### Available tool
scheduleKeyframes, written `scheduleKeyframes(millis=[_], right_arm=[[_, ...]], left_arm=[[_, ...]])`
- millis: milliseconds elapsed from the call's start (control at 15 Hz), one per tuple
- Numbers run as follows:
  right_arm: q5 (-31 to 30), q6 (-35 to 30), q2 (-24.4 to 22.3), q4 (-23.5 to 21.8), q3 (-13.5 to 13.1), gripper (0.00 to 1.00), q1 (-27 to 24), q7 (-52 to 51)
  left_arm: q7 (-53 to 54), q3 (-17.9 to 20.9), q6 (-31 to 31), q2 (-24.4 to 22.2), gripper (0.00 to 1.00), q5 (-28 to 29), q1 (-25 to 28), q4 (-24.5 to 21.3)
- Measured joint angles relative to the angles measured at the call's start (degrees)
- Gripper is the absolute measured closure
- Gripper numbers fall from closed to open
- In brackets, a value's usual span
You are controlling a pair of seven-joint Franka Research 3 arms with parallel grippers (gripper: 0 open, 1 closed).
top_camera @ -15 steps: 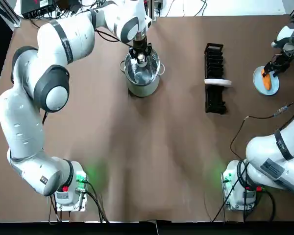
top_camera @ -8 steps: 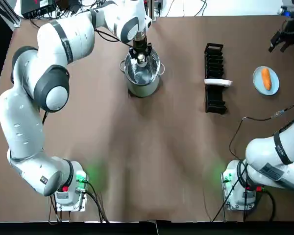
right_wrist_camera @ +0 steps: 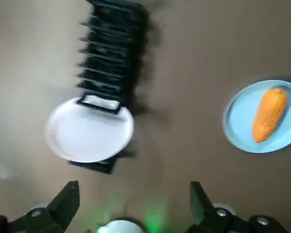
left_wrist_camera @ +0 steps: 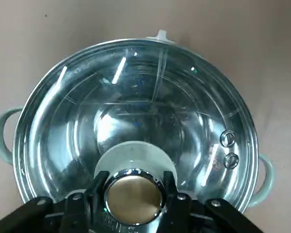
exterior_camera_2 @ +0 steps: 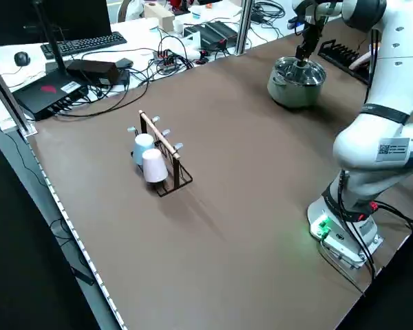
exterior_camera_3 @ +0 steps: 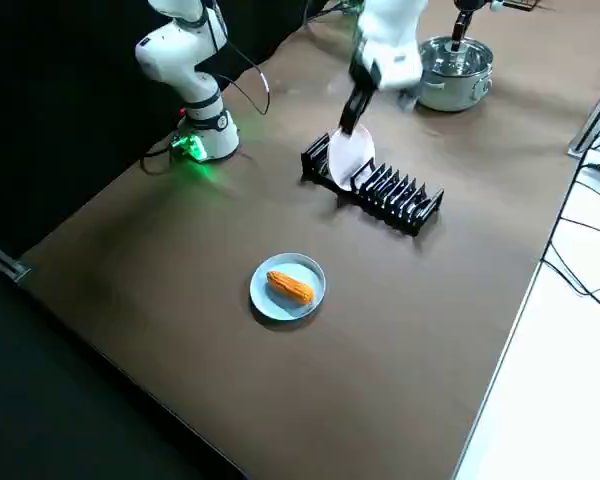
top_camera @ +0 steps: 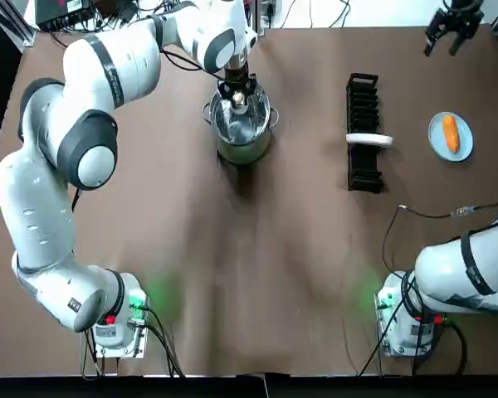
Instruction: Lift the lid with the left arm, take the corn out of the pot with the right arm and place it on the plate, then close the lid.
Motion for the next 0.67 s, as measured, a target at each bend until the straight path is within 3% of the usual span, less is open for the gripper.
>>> scheduleKeyframes(millis=[333,533,667], right_arm=[[0.22,-1.50,-6.64,0.00,1.03,0.00,6.81,8.72],[0.07,-1.46,-9.23,-0.01,-2.48,0.00,11.45,9.33],[0.06,-1.44,-10.87,-0.08,-3.57,0.00,12.68,9.35]], left_arm=[[0.02,0.00,-0.08,0.03,0.49,0.09,-0.10,0.01],[0.05,0.00,-0.08,0.08,0.49,0.23,-0.16,0.01],[0.13,0.00,-0.41,0.09,0.36,0.23,-0.14,0.00]])
